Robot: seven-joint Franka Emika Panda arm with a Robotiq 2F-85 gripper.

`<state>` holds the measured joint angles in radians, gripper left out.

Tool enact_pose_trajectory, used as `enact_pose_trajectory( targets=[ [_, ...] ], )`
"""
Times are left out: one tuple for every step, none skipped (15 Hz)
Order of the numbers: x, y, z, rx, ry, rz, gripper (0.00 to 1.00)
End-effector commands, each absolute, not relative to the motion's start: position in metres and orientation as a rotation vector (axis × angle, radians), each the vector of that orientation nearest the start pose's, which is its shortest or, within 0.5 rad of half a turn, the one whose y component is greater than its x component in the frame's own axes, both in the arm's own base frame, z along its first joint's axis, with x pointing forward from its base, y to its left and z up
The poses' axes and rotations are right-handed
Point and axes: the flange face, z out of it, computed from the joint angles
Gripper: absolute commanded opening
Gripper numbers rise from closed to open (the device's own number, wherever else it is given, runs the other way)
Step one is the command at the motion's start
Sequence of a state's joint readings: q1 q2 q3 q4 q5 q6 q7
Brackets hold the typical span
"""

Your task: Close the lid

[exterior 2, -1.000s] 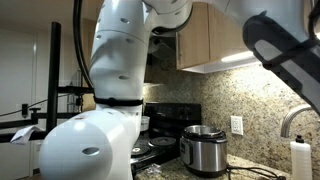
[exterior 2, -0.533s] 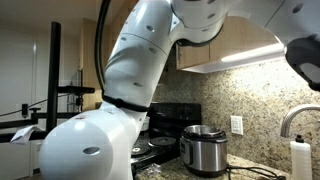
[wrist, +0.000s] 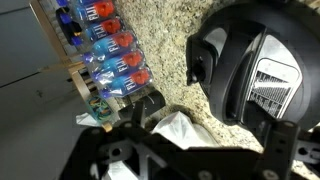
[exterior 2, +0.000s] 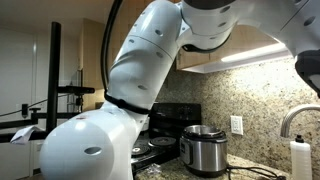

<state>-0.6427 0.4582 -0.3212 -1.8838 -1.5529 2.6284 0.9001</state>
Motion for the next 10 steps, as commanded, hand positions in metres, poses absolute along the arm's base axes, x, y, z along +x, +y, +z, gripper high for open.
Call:
enact_pose_trajectory(
  targets=[
    [0.407, -0.501, 0.277, 2.067, -0.42, 0.138, 1.0],
    [0.411, -0.5, 0.275, 2.069, -0.414, 0.137, 1.0],
    [0.415, -0.503, 0.271, 2.057, -0.432, 0.134, 1.0],
    [0.416, -0.505, 0.265, 2.064, -0.435, 0.115, 1.0],
    [0.42, -0.512, 0.258, 2.05, -0.455, 0.103, 1.0],
    [0.423, -0.516, 0.253, 2.042, -0.465, 0.098, 1.0],
    [0.425, -0.521, 0.247, 2.04, -0.471, 0.084, 1.0],
    [0.429, -0.525, 0.242, 2.036, -0.479, 0.083, 1.0],
    [0.434, -0.529, 0.235, 2.034, -0.479, 0.078, 1.0],
    [0.438, -0.532, 0.229, 2.031, -0.475, 0.072, 1.0]
  ],
)
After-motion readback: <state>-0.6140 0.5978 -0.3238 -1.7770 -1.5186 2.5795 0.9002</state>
